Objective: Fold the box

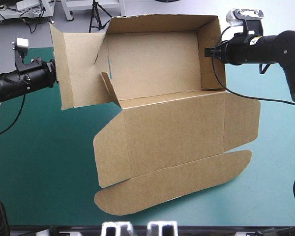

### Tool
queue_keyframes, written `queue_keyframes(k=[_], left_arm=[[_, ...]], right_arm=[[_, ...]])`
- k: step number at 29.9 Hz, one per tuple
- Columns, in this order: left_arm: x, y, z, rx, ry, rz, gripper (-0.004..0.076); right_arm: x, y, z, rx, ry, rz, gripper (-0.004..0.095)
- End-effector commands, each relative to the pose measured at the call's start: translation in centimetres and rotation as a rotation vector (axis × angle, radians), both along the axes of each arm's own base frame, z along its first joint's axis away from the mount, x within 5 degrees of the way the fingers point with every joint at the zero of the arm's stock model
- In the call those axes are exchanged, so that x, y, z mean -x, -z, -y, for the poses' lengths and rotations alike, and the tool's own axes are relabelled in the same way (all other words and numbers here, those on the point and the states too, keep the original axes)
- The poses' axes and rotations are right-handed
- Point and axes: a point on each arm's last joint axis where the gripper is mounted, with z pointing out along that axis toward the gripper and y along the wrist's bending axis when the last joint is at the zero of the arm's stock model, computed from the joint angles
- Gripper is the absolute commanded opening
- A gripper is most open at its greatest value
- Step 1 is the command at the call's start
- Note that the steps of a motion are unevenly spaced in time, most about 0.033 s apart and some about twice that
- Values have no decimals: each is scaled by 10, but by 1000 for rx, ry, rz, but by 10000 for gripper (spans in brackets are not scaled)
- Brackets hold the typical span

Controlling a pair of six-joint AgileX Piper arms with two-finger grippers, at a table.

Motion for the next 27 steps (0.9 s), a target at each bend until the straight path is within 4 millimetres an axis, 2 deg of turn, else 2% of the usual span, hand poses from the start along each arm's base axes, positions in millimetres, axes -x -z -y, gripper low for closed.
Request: queue_keyframes(k=[1,4,15,27], left_arm=[[25,-31,12,62,84,93,3],[29,-33,19,55,107,101,3],[34,-34,46,56,212,104,3],[35,-35,48,56,221,113,5]], right_arm=[[7,-24,0,-83,17,109,-17],[0,-18,-2,-79,17,90,-17],[-6,-11,-6,-80,5,66,-17],[-6,-10,-11,-30,-3,92,-16]])
